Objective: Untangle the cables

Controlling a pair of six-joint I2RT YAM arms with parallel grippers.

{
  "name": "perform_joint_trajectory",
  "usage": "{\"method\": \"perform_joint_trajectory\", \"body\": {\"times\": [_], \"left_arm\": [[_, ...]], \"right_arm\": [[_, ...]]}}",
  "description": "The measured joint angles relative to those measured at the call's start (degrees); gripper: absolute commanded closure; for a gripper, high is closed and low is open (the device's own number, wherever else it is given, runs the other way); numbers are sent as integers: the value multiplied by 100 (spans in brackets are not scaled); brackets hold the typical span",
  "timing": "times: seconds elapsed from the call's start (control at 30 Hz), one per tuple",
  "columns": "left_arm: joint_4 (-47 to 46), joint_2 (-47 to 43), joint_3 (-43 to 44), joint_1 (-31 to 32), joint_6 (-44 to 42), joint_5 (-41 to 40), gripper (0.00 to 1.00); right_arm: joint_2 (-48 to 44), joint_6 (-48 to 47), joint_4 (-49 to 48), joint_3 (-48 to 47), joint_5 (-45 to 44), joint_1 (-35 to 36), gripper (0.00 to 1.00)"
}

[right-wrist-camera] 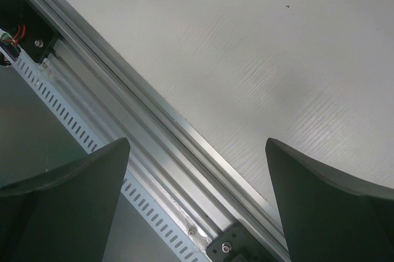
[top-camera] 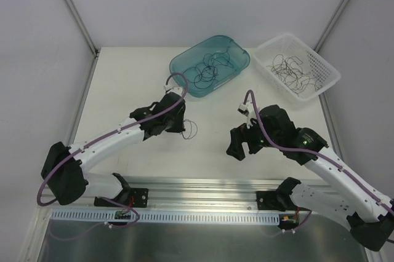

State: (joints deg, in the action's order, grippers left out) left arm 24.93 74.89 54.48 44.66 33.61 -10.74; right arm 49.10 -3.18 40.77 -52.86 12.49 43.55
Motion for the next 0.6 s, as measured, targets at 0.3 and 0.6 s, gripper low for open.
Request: {"method": "perform_joint_trajectory", "body": {"times": [0.3,0.6], "left_arm": [[13,2,2302,-437,-850,236,100],[-186,2243,5095,-1451,-1239,730,97]], "right_arm": [[-518,20,9,214,-638,11,3],[-887,28,22,214,-1062,11,3]]}}
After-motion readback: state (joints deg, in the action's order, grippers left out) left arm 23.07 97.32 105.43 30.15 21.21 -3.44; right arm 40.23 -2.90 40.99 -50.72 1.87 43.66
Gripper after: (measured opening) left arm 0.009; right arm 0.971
